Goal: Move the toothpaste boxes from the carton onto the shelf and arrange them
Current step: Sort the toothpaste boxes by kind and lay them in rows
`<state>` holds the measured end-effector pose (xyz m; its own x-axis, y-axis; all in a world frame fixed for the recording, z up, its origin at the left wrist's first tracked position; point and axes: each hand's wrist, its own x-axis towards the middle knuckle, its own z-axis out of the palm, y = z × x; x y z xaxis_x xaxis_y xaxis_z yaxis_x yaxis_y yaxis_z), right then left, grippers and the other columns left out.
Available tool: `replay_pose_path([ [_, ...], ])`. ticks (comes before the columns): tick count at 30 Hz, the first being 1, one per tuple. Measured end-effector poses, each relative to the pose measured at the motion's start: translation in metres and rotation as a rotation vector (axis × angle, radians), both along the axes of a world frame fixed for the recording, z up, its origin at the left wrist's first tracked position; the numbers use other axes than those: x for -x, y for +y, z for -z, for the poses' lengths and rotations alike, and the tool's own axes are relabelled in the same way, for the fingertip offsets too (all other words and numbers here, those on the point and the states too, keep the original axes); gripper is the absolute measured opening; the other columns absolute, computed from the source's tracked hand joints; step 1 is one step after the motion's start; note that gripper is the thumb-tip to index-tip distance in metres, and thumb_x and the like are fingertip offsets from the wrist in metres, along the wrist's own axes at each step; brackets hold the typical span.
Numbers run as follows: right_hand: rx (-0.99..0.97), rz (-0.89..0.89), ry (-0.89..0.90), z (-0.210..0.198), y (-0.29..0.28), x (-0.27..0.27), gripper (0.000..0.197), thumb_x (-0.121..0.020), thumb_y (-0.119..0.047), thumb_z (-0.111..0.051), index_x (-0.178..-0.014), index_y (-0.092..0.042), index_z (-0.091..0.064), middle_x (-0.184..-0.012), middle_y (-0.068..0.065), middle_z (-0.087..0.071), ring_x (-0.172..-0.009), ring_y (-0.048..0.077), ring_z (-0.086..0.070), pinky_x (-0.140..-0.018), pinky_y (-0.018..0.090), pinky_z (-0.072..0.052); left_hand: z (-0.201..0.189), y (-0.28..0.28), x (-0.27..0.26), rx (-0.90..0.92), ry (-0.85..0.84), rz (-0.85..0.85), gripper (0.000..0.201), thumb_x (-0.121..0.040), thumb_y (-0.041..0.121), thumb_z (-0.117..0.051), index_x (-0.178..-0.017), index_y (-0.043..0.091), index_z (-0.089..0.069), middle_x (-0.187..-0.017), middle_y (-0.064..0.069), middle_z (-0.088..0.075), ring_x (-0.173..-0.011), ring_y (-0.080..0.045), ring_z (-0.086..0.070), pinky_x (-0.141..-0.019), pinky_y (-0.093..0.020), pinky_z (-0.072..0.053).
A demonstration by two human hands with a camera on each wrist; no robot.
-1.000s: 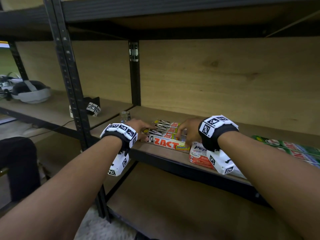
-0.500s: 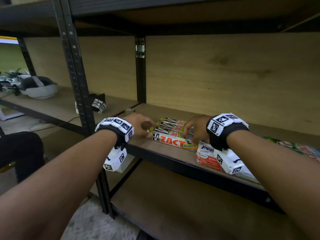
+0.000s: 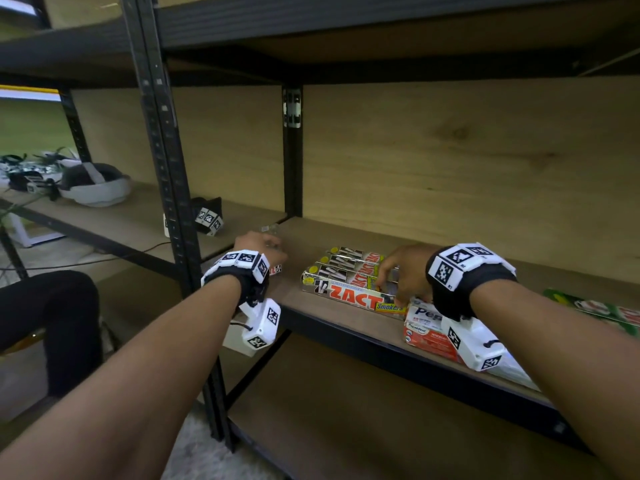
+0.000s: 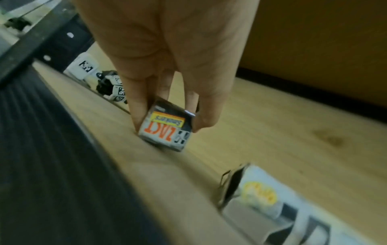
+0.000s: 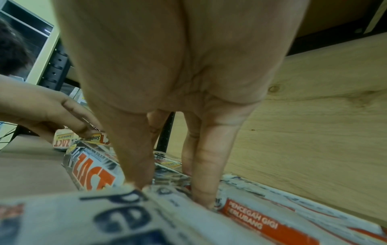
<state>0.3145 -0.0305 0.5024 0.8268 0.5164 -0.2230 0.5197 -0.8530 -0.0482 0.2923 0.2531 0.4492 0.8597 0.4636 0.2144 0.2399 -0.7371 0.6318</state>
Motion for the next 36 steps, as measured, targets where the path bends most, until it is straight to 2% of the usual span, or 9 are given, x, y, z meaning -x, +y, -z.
replay_pose_path([
  [5, -0.031, -0.024, -0.011, 0.002, -0.005, 0.005, 0.038, -0.081, -0.013, -0.077, -0.116, -0.025, -0.071, -0.107, -0.01, -0.059, -0.071, 0.002, -0.051, -0.04, 0.002, -0.034, -0.015, -0.001, 0.009, 0.427, -0.292, -0.013, 0.019, -0.083, 0.028, -0.074, -0.101, 0.025, -0.077, -0.093, 0.001, -0.073, -0.062, -0.004, -0.065, -0.053, -0.01, -0.047],
  [10, -0.185, 0.059, 0.004, -0.005, -0.015, 0.016, 0.037, -0.091, -0.039, -0.065, -0.128, -0.035, -0.063, -0.126, -0.01, -0.061, -0.1, 0.01, -0.056, -0.076, 0.02, -0.044, -0.047, -0.006, 0.026, 0.632, -0.445, 0.063, 0.024, -0.084, 0.032, -0.057, -0.087, 0.023, -0.079, -0.089, -0.002, -0.076, -0.081, -0.023, -0.072, -0.083, -0.041, -0.059],
  [12, -0.366, 0.141, 0.057, -0.012, -0.017, 0.022, 0.051, -0.098, -0.05, -0.051, -0.144, -0.029, -0.045, -0.138, -0.002, -0.053, -0.118, 0.02, -0.056, -0.089, 0.027, -0.048, -0.056, -0.014, 0.031, 0.711, -0.452, 0.128, 0.031, -0.084, 0.03, -0.049, -0.082, 0.02, -0.078, -0.091, -0.008, -0.076, -0.083, -0.028, -0.073, -0.08, -0.047, -0.059],
  [14, -0.645, 0.246, 0.185, -0.018, -0.019, 0.029, 0.058, -0.101, -0.055, -0.039, -0.149, -0.024, -0.035, -0.148, 0.005, -0.045, -0.13, 0.027, -0.049, -0.099, 0.036, -0.044, -0.064, -0.024, 0.036, 0.761, -0.447, 0.2, 0.033, -0.089, 0.023, -0.044, -0.081, 0.015, -0.076, -0.094, -0.012, -0.074, -0.075, -0.026, -0.071, -0.065, -0.035, -0.06],
  [16, -0.898, 0.348, 0.359, -0.022, -0.021, 0.035, 0.058, -0.097, -0.063, -0.039, -0.142, -0.026, -0.042, -0.137, 0.007, -0.055, -0.122, 0.029, -0.055, -0.093, 0.042, -0.052, -0.068, -0.035, 0.043, 0.793, -0.431, 0.271, 0.031, -0.094, 0.017, -0.042, -0.085, 0.012, -0.072, -0.092, -0.014, -0.072, -0.069, -0.021, -0.068, -0.054, -0.025, -0.054],
  [20, -1.065, 0.358, 0.435, -0.027, -0.023, 0.039, 0.046, -0.097, -0.052, -0.051, -0.126, -0.016, -0.056, -0.115, 0.014, -0.065, -0.1, 0.03, -0.065, -0.089, 0.049, -0.056, -0.066, -0.051, 0.051, 0.84, -0.394, 0.39, 0.025, -0.095, 0.014, -0.044, -0.093, 0.007, -0.068, -0.093, -0.015, -0.07, -0.074, -0.021, -0.067, -0.058, -0.027, -0.055],
  [29, -1.12, 0.262, 0.518, -0.027, -0.042, 0.043, 0.035, -0.092, -0.028, -0.068, -0.122, -0.01, -0.064, -0.121, 0.019, -0.066, -0.093, 0.031, -0.067, -0.082, 0.04, -0.06, -0.061, -0.054, 0.051, 0.96, -0.282, 0.422, 0.018, -0.096, 0.025, -0.057, -0.105, 0.01, -0.06, -0.094, -0.015, -0.067, -0.078, -0.025, -0.067, -0.062, -0.034, -0.055],
  [33, -1.175, 0.329, 0.559, -0.026, -0.047, 0.042, 0.034, -0.092, -0.029, -0.067, -0.12, -0.009, -0.065, -0.117, 0.021, -0.062, -0.091, 0.033, -0.067, -0.07, 0.036, -0.061, -0.056, -0.05, 0.057, 1.013, -0.27, 0.573, 0.053, -0.076, 0.019, -0.079, -0.122, 0.006, -0.056, -0.113, -0.017, -0.068, -0.095, -0.028, -0.069, -0.076, -0.031, -0.06],
  [36, -1.242, 0.376, 0.572, -0.022, -0.05, 0.042, 0.046, -0.09, -0.038, -0.068, -0.123, -0.006, -0.063, -0.109, 0.021, -0.061, -0.087, 0.03, -0.065, -0.065, 0.033, -0.059, -0.051, -0.05, 0.06, 1.001, -0.292, 0.599, 0.057, -0.073, 0.011, -0.079, -0.124, 0.002, -0.056, -0.119, -0.018, -0.067, -0.098, -0.027, -0.069, -0.076, -0.028, -0.061],
])
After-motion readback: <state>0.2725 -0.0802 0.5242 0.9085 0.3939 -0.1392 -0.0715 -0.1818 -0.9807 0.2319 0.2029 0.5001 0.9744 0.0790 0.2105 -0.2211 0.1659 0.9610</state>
